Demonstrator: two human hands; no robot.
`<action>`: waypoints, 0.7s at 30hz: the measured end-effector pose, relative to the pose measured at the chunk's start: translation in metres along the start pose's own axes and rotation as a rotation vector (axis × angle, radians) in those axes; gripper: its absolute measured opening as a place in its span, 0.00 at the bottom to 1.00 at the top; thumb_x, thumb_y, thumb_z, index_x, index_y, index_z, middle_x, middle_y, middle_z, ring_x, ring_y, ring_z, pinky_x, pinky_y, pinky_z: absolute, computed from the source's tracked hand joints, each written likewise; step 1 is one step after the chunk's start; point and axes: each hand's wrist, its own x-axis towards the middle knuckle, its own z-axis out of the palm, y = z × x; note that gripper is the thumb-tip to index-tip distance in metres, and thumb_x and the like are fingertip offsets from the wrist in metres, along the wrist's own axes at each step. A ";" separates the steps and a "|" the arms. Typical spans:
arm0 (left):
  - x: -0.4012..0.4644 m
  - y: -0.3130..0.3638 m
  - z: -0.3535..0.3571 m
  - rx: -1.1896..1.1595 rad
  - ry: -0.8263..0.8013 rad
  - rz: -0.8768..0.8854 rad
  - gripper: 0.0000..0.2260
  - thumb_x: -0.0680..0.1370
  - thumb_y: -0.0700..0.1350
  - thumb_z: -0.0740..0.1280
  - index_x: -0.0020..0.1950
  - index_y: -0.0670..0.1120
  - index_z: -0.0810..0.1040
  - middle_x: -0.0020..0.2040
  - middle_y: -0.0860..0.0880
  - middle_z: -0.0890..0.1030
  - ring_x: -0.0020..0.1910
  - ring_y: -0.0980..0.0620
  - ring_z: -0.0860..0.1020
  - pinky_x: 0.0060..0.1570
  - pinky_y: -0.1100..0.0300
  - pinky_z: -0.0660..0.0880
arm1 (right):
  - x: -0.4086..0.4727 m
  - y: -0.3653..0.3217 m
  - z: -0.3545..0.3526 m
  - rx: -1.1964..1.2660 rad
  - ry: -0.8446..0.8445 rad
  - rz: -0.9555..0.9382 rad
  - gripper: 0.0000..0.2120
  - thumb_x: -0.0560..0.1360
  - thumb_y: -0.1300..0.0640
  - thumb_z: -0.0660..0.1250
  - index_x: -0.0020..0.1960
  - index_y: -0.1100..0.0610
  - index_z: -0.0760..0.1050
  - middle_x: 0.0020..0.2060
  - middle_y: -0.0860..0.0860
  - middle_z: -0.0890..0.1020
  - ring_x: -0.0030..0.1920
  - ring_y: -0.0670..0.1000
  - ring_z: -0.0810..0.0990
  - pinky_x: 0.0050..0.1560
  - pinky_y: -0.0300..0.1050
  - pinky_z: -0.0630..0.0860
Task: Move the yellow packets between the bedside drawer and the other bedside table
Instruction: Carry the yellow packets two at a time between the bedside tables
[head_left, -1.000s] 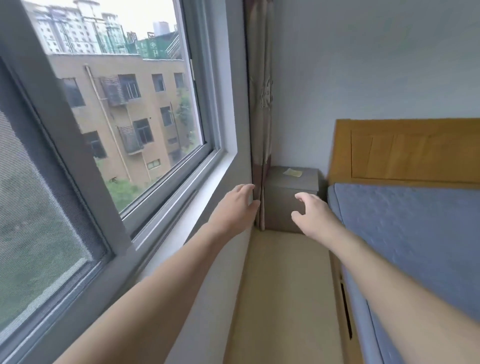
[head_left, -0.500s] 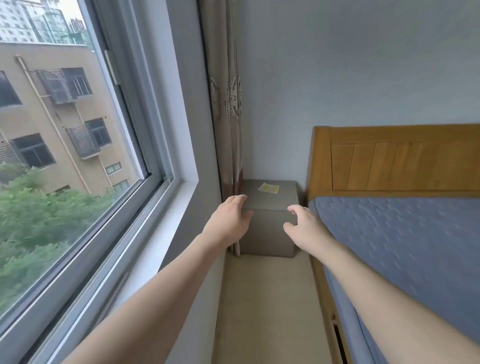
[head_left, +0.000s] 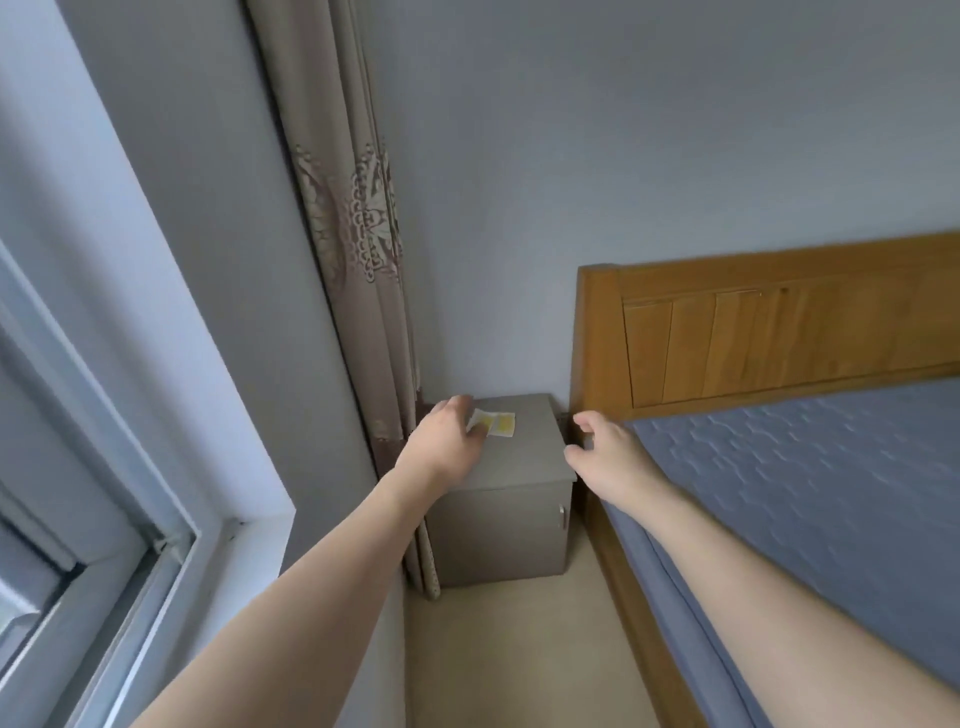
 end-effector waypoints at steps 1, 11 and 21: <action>0.012 -0.002 0.006 -0.015 -0.022 0.000 0.18 0.81 0.47 0.61 0.69 0.43 0.70 0.65 0.43 0.75 0.65 0.42 0.73 0.61 0.54 0.71 | 0.012 0.002 0.001 -0.003 -0.012 0.019 0.25 0.79 0.55 0.61 0.76 0.53 0.62 0.73 0.50 0.67 0.70 0.51 0.68 0.64 0.45 0.68; 0.273 -0.064 0.084 -0.067 -0.139 -0.197 0.22 0.80 0.49 0.62 0.73 0.44 0.68 0.70 0.43 0.73 0.68 0.43 0.71 0.62 0.57 0.68 | 0.272 0.051 0.056 0.099 -0.071 0.137 0.25 0.79 0.57 0.62 0.75 0.58 0.64 0.71 0.54 0.70 0.69 0.54 0.70 0.66 0.47 0.69; 0.501 -0.163 0.167 -0.080 -0.229 -0.417 0.18 0.76 0.51 0.65 0.62 0.43 0.74 0.60 0.41 0.78 0.58 0.41 0.76 0.59 0.53 0.73 | 0.515 0.083 0.157 0.270 -0.208 0.466 0.22 0.77 0.60 0.64 0.70 0.60 0.67 0.62 0.56 0.76 0.48 0.51 0.76 0.44 0.41 0.72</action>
